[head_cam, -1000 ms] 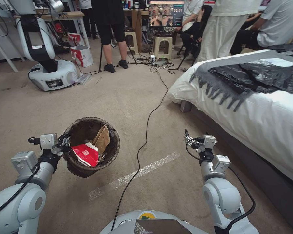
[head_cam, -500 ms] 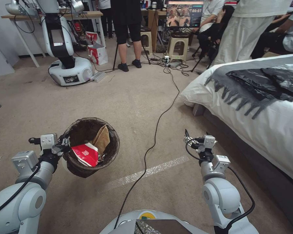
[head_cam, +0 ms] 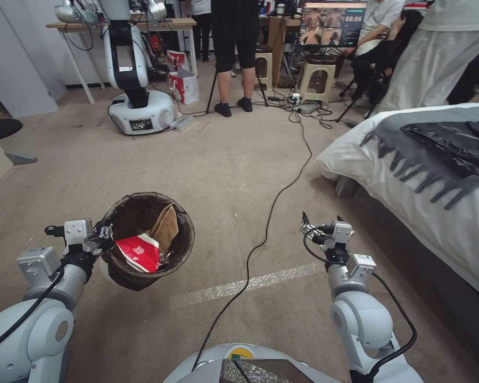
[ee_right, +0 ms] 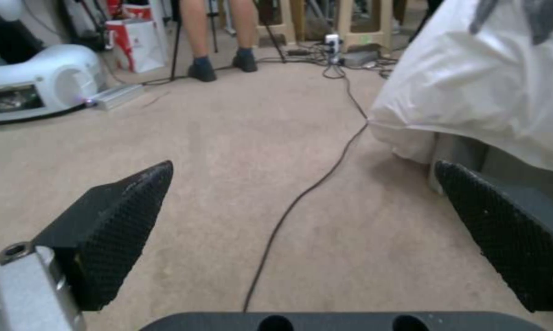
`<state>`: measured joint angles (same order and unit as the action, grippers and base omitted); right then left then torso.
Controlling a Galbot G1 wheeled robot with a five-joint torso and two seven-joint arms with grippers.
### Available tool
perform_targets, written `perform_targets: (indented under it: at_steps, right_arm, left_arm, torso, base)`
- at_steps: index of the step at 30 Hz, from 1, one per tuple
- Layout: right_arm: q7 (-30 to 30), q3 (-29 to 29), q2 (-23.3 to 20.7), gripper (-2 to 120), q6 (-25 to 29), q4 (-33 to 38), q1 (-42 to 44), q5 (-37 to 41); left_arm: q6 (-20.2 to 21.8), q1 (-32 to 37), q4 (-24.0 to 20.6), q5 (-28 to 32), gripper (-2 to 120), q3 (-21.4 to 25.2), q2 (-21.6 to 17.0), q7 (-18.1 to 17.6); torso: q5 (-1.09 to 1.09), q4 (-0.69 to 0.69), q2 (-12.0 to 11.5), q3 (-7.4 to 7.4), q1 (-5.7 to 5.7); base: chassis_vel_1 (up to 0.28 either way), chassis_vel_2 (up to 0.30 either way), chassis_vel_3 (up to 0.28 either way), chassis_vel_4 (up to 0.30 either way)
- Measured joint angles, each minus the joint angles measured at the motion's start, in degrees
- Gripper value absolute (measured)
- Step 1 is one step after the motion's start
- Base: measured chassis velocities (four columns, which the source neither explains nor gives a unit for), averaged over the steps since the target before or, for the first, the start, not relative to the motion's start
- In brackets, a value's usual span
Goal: Pick up the trash bin, then pick up the garbage from the floor and place it into the trash bin.
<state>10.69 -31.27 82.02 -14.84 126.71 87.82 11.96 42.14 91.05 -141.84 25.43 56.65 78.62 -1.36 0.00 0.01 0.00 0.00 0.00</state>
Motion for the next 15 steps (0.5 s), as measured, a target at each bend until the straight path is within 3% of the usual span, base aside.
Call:
perform_targets:
  at_steps: [15]
  right_arm:
    - [0.0, 0.33, 0.14, 100, 0.12, -0.09, 0.11, -0.37]
  left_arm:
    - [0.0, -0.05, 0.0, 0.1, 7, -0.2, -0.09, -0.05]
  torso:
    - [0.0, 0.0, 0.0, 0.0, 0.0]
  base:
    - [0.066, 0.056, 0.061, 0.065]
